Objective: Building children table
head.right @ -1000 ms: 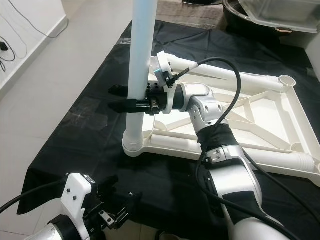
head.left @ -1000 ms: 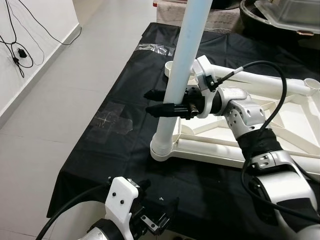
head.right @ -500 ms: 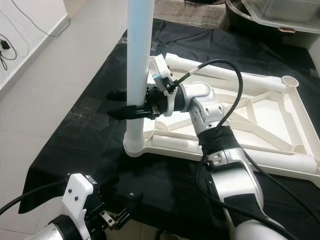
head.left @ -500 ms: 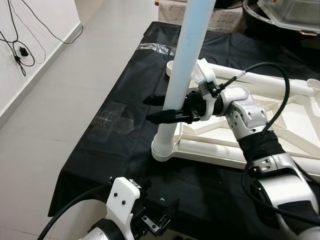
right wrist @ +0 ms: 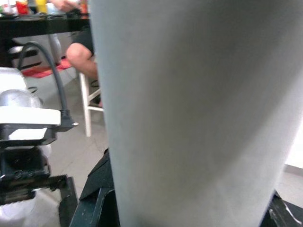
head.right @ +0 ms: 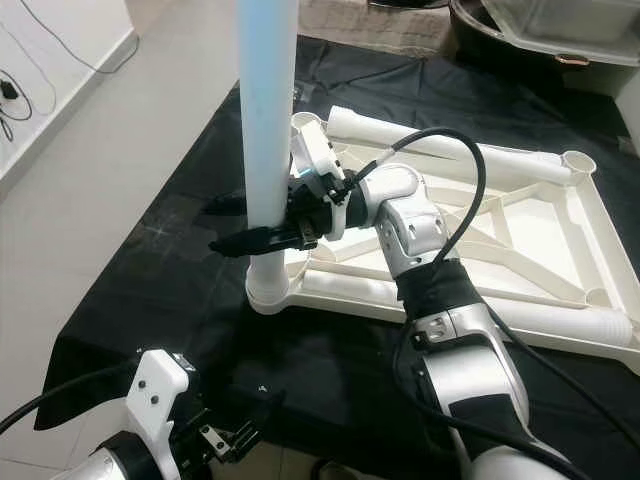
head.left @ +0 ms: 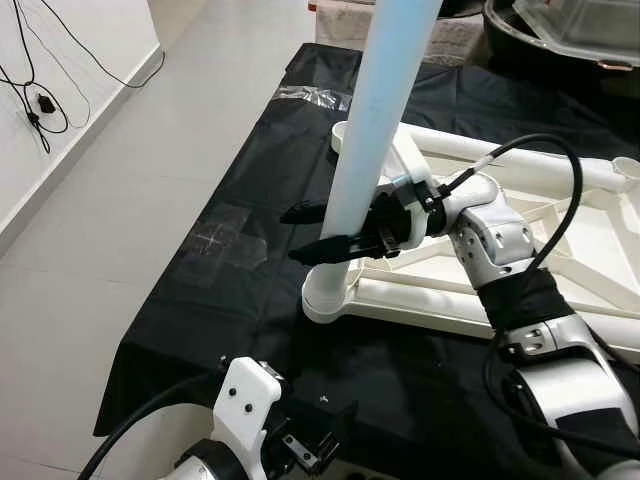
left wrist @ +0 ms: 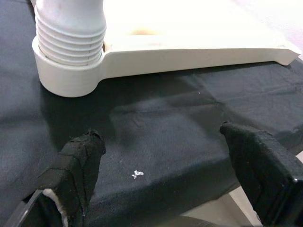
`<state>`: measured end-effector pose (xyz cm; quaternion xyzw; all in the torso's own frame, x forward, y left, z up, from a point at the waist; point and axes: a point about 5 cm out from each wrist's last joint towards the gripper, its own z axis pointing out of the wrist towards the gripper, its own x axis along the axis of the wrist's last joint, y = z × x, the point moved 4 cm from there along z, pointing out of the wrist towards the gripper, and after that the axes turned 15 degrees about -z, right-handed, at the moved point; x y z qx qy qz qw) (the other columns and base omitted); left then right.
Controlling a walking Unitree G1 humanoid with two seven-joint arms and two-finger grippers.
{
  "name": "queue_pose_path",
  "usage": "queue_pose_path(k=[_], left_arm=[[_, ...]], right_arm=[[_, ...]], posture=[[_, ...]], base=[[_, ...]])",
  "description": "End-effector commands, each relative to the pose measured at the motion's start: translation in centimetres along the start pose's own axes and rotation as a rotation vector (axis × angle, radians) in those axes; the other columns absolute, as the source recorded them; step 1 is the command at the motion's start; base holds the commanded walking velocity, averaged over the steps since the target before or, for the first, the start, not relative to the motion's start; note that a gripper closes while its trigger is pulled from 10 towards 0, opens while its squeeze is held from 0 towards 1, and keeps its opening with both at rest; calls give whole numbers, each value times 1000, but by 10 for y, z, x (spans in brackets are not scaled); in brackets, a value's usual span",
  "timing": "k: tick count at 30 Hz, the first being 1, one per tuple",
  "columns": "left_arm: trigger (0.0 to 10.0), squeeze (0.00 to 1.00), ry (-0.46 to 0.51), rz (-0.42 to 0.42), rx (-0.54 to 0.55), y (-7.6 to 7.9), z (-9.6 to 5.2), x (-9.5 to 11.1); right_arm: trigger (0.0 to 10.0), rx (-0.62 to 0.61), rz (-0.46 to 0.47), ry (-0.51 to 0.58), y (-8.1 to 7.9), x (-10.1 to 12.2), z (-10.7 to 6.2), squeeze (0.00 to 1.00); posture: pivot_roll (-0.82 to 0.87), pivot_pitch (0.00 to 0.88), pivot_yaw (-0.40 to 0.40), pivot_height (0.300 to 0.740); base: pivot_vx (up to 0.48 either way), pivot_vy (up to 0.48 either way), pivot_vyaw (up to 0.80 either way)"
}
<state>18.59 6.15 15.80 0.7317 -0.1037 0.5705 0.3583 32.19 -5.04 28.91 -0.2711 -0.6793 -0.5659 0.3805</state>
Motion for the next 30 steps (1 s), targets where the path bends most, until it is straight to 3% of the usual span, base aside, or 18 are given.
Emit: queue_pose_path(k=[1, 6, 23, 28, 30], left_arm=[[10000, 0, -32, -14, -2, 0, 0, -8], [10000, 0, -27, -12, 0, 0, 0, -7], [10000, 0, -20, -9, -4, 0, 2, -6], [10000, 0, -5, -14, 7, -3, 3, -3], [10000, 0, 9, -10, 23, -8, 4, 1]], right_arm=[[10000, -1, 108, -37, -10, -24, 5, 0], [10000, -113, 178, -64, -2, -39, 5, 0], [10000, -306, 253, -97, -3, -55, 6, 0], [10000, -461, 249, -122, 2, -57, 3, 0], [10000, -602, 252, -166, 6, -61, -2, 0]], posture=[[112, 237, -79, 740], [114, 236, -79, 740], [105, 242, -79, 740], [101, 239, -79, 740], [99, 238, -78, 740]], base=[[0, 0, 0], [0, 0, 0], [0, 0, 0], [0, 0, 0], [0, 0, 0]])
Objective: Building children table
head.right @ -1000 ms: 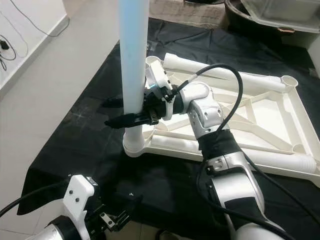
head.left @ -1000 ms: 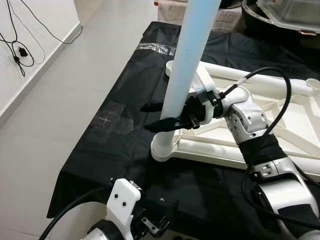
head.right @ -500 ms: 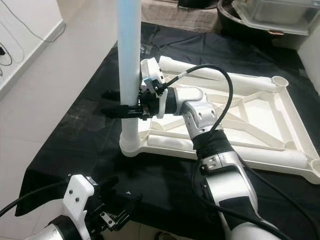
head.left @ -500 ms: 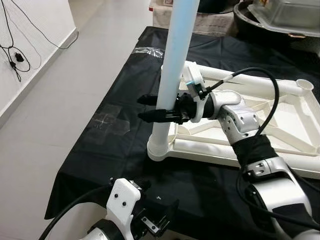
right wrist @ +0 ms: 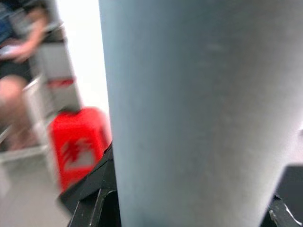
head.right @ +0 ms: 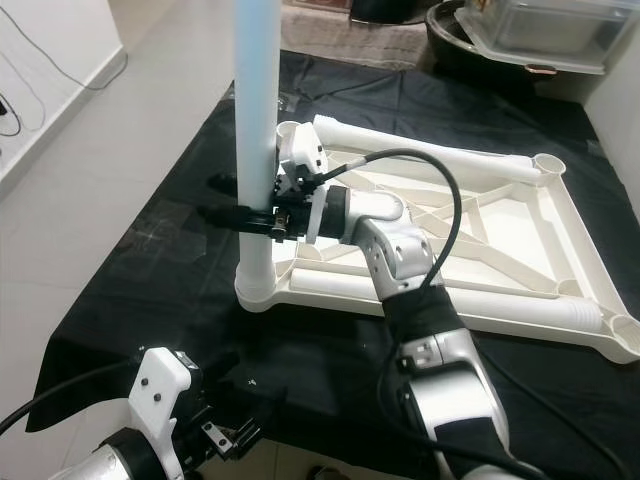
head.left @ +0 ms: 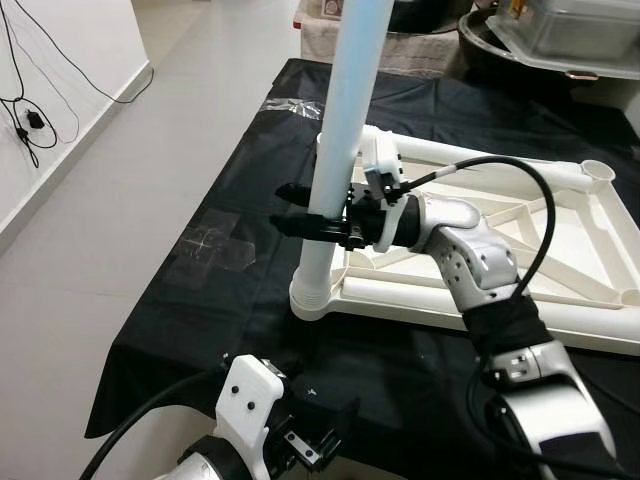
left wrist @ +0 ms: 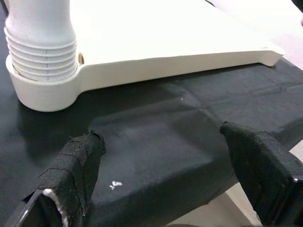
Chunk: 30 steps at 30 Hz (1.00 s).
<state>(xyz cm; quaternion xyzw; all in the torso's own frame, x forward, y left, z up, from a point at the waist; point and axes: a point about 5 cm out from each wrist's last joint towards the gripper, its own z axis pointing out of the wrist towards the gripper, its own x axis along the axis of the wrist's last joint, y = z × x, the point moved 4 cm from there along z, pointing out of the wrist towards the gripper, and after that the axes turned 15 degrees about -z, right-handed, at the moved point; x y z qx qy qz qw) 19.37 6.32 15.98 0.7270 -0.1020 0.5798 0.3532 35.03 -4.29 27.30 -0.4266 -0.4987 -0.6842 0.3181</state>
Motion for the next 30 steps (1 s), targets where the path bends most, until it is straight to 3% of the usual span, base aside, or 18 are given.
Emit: queue_pose_path(k=[1, 4, 8, 13, 18, 24, 30], left_arm=[[10000, 0, -10, -21, 15, -3, -1, -4], [10000, 0, 1, -19, 28, -6, 0, -2], [10000, 0, 5, -10, 34, -11, 3, -1], [10000, 0, 6, -7, 35, -13, 5, -1], [10000, 0, 9, 2, 35, -16, 6, 0], [10000, 0, 11, 15, 34, -16, 6, 1], [10000, 0, 13, 17, 31, -16, 7, 1]], right_arm=[[10000, -85, 73, -122, -2, -33, -5, 0], [10000, -148, 61, -137, 0, -34, -6, 0], [10000, -337, 56, -169, 1, -33, -7, 0], [10000, -290, 52, -170, -20, -30, -5, 0], [10000, -269, 43, -172, -28, -27, 0, 0], [10000, -484, 6, -303, 2, -39, 3, 0], [10000, -606, 43, -326, 9, -42, -1, 0]], posture=[[99, 238, -78, 740], [98, 237, -77, 740], [89, 230, -71, 740], [84, 222, -67, 740], [85, 217, -68, 740], [88, 214, -70, 740], [88, 214, -70, 740]], base=[[0, 0, 0], [0, 0, 0], [0, 0, 0], [0, 0, 0], [0, 0, 0], [0, 0, 0], [0, 0, 0]])
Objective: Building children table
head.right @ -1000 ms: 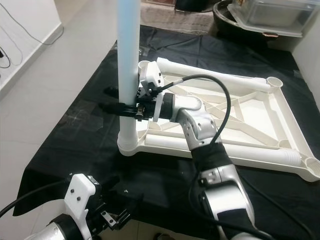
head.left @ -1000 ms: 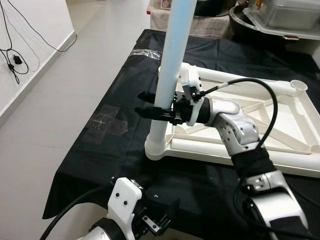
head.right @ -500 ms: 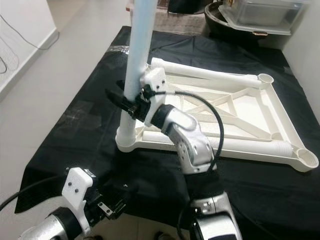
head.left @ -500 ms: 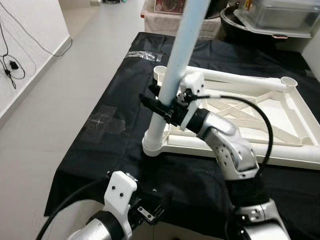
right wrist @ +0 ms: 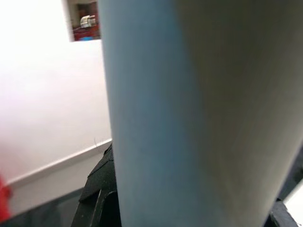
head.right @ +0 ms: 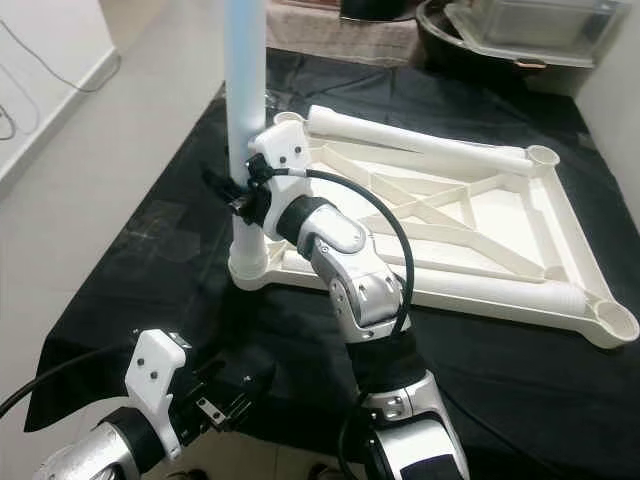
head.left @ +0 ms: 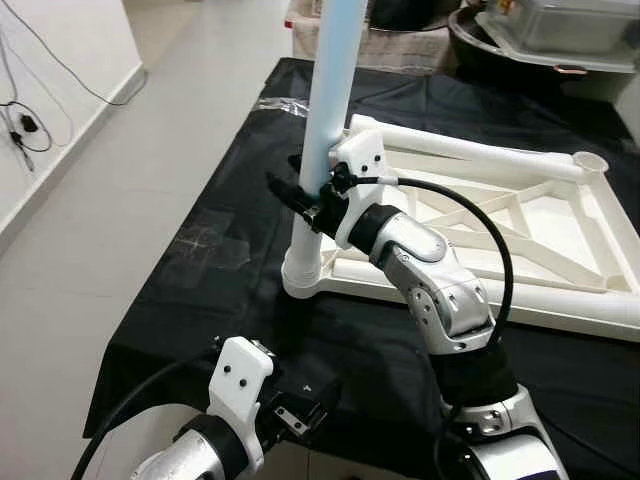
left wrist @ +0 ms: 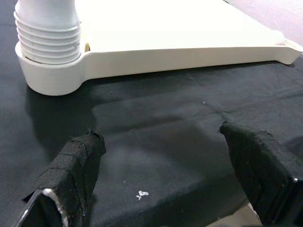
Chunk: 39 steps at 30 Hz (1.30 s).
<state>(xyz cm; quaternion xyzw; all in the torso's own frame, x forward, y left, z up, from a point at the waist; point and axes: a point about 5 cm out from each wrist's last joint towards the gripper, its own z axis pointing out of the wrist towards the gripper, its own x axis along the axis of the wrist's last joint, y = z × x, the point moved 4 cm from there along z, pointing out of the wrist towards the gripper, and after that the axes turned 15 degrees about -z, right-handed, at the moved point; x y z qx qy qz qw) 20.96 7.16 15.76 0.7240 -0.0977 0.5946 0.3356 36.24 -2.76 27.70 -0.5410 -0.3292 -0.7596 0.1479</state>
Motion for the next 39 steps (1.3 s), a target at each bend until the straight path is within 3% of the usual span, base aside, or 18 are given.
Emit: queue_pose_path(k=[1, 17, 22, 26, 29, 31, 38, 39], left_arm=[[10000, 0, -12, -7, 0, -1, 0, -4], [10000, 0, -4, -3, -2, -1, 2, -4], [10000, 0, 2, 2, 3, -3, 3, -3], [10000, 0, 9, 8, 12, -6, 4, -3], [10000, 0, 10, 10, 12, -7, 4, -2], [10000, 0, 12, 15, 13, -8, 5, -2], [10000, 0, 16, 20, 13, -9, 5, -1], [10000, 0, 16, 22, 15, -10, 5, -1]], right_arm=[[10000, -74, 24, -180, 8, -43, -10, 0], [10000, -173, -43, -222, 3, -45, -10, 0], [10000, -296, -49, -289, 6, -53, -13, 0], [10000, -508, -43, -352, 18, -62, -23, 0], [10000, -571, -21, -376, 20, -65, -27, 0], [10000, -706, 6, -414, 26, -68, -34, 0], [10000, -849, -9, -444, 33, -66, -41, 0], [10000, -905, 23, -459, 33, -68, -44, 0]], posture=[[88, 214, -70, 740], [81, 198, -75, 740], [80, 193, -76, 740], [80, 186, -78, 740], [81, 183, -79, 740], [80, 177, -78, 740], [82, 175, -80, 740], [87, 176, -82, 740]], base=[[0, 0, 0], [0, 0, 0], [0, 0, 0], [0, 0, 0], [0, 0, 0], [0, 0, 0], [0, 0, 0], [0, 0, 0]])
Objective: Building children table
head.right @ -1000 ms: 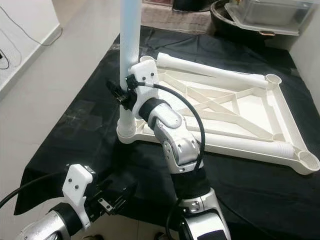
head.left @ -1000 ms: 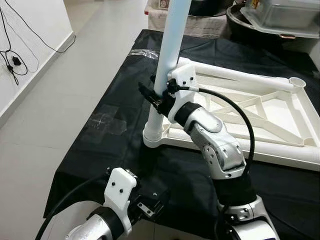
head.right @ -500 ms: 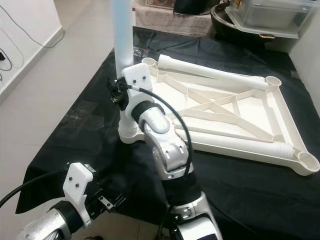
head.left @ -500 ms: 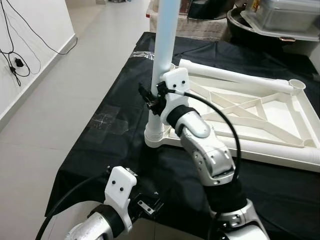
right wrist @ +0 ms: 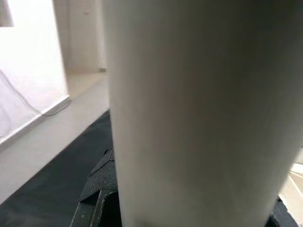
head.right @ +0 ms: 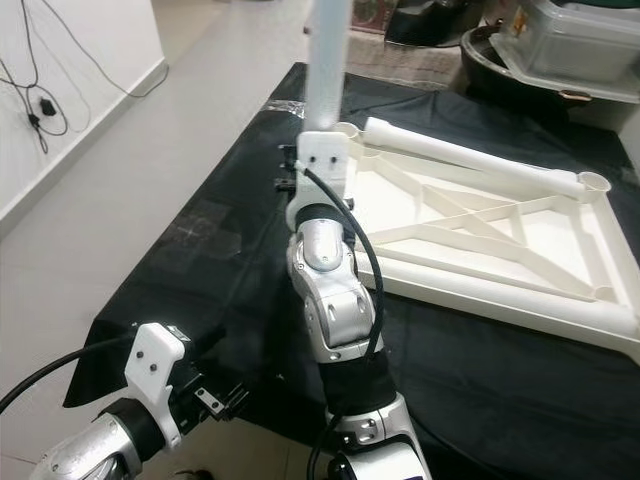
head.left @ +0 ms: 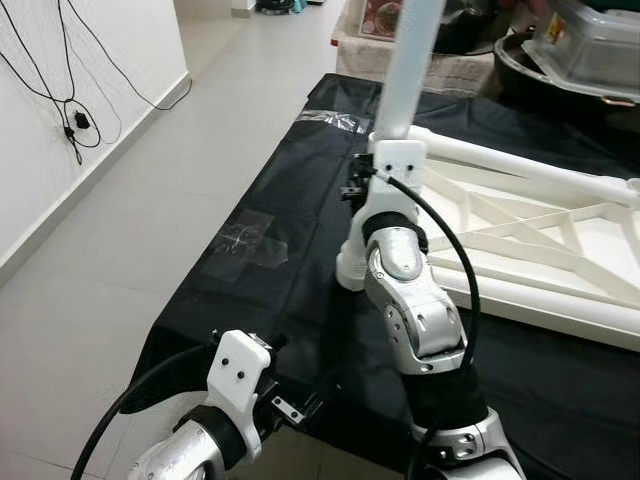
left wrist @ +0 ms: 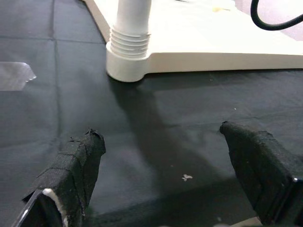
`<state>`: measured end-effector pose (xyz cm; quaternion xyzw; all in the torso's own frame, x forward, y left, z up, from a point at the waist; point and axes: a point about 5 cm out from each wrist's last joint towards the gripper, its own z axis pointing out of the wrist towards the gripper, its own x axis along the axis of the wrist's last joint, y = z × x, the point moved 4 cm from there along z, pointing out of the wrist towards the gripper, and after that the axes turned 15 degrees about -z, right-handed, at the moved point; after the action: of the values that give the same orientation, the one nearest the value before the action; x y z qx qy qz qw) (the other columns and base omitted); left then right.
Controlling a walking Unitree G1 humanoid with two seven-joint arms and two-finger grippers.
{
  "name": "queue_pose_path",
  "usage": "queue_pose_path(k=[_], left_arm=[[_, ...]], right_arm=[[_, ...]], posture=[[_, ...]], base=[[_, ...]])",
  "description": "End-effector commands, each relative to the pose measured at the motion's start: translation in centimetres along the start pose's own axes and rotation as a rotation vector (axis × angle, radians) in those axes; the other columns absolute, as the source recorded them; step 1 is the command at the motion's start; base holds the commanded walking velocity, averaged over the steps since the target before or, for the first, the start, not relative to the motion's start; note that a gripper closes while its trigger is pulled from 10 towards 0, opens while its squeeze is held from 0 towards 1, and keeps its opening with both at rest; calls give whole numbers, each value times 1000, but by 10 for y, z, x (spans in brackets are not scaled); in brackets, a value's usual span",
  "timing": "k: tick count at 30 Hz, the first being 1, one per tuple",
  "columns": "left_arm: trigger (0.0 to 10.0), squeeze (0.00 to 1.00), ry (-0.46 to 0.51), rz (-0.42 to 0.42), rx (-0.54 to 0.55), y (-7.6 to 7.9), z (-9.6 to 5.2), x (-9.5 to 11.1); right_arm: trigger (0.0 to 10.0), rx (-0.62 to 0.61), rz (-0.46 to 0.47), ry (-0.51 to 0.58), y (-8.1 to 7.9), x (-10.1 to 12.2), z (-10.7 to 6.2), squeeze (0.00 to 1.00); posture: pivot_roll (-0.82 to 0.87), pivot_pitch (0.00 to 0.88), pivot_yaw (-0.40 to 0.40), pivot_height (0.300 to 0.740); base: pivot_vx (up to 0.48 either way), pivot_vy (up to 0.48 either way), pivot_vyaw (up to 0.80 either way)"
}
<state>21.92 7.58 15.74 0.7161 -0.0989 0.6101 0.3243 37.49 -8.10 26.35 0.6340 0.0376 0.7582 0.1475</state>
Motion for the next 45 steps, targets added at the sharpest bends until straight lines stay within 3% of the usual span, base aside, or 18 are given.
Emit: queue_pose_path(k=[1, 7, 13, 15, 19, 26, 45], left_arm=[[10000, 0, -12, -3, 3, -2, 0, -4], [10000, 0, -11, 3, 4, -4, 2, -3], [10000, 0, -13, 7, -2, -3, 3, -4], [10000, 0, -14, 8, -5, -4, 4, -4], [10000, 0, -15, 11, -8, -5, 4, -4], [10000, 0, -16, 8, -18, -2, 6, -5], [10000, 0, -33, 5, -36, 2, 5, -11]], right_arm=[[10000, -119, 39, -244, -2, -48, -9, 0], [10000, -324, 160, -363, 10, -59, -10, 0], [10000, -441, 137, -401, 26, -66, -6, 0], [10000, -529, 116, -450, 36, -75, -11, 0], [10000, -590, 115, -480, 42, -80, -13, 0], [10000, -633, 164, -487, 43, -78, -7, 0], [10000, -586, 166, -491, 29, -77, -5, 0]], posture=[[87, 176, -82, 740], [90, 179, -80, 740], [93, 178, -80, 740], [97, 178, -75, 740], [98, 177, -74, 740], [98, 177, -71, 740], [98, 185, -69, 740]], base=[[0, 0, 0], [0, 0, 0], [0, 0, 0], [0, 0, 0], [0, 0, 0], [0, 0, 0], [0, 0, 0]])
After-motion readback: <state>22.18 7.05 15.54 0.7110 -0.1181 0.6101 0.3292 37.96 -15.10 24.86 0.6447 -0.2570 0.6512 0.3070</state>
